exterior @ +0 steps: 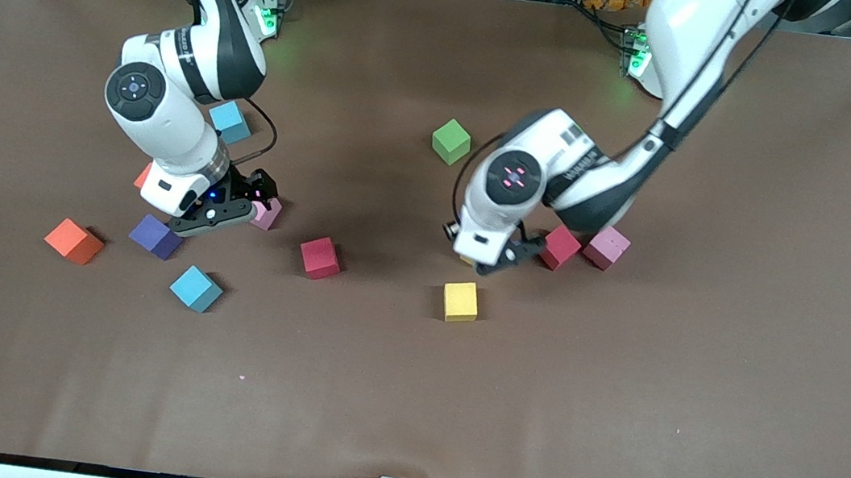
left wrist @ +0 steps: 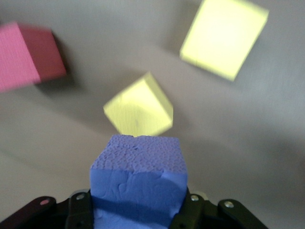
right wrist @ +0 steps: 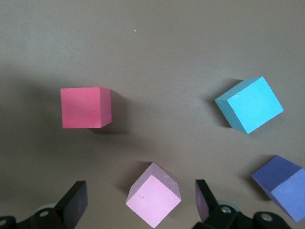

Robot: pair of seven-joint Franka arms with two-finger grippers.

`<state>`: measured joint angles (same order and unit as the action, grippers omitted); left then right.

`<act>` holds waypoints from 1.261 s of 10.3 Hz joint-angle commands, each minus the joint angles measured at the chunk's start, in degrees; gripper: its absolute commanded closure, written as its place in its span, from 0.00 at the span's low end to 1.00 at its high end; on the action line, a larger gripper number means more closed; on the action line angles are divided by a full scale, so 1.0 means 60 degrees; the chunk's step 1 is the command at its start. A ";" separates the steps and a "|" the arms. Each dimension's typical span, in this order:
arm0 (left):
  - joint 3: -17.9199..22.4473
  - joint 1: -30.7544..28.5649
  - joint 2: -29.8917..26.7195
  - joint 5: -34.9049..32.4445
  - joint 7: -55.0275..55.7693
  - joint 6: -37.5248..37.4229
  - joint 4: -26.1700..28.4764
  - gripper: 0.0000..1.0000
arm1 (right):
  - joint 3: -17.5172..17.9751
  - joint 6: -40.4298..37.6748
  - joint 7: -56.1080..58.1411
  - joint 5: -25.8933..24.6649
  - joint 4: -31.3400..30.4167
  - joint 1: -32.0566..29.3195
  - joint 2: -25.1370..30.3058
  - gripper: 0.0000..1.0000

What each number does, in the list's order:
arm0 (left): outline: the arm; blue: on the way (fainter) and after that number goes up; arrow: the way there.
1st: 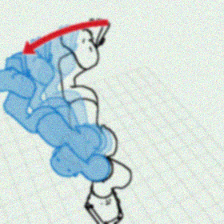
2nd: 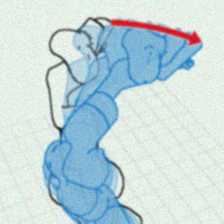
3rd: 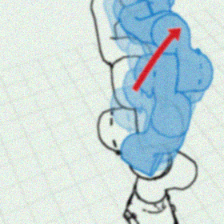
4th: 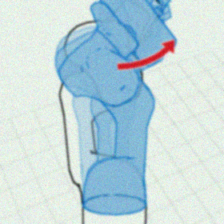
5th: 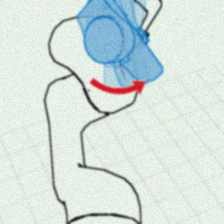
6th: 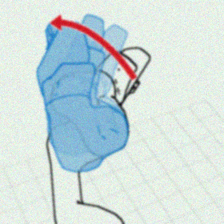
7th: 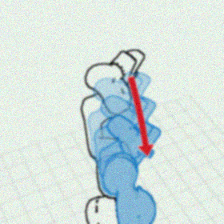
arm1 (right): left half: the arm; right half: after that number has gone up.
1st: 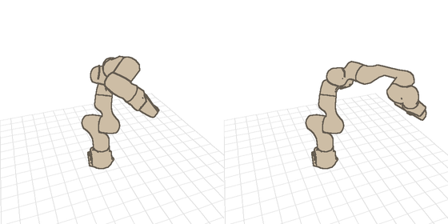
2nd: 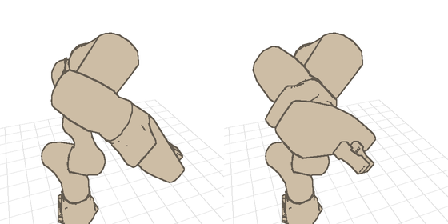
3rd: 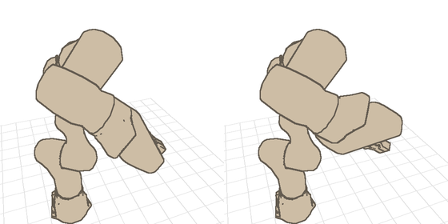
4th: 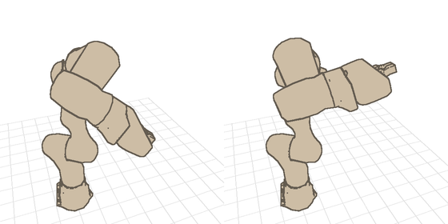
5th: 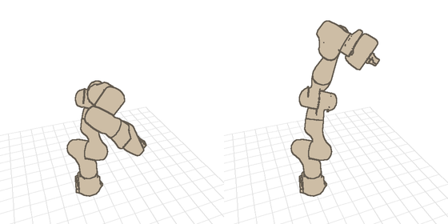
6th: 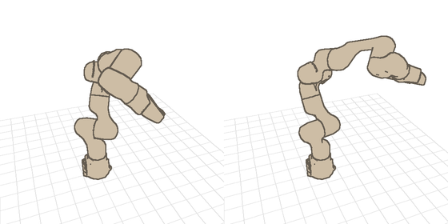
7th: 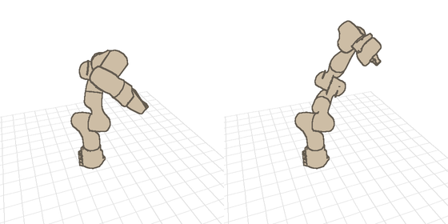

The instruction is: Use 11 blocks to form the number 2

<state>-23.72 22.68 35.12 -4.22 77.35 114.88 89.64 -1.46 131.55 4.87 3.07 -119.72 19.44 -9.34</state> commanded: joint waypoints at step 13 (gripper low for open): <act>-0.2345 0.2182 -0.1081 -0.2549 0.0959 0.3661 0.4121 1.00 | 0.0009 0.0940 0.1034 0.0104 0.0193 -0.0897 -0.0317 0.00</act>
<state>-37.29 35.82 26.13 -17.98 88.00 136.73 116.55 -1.84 135.87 10.35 3.07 -119.12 14.30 -9.96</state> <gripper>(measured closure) 0.427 0.000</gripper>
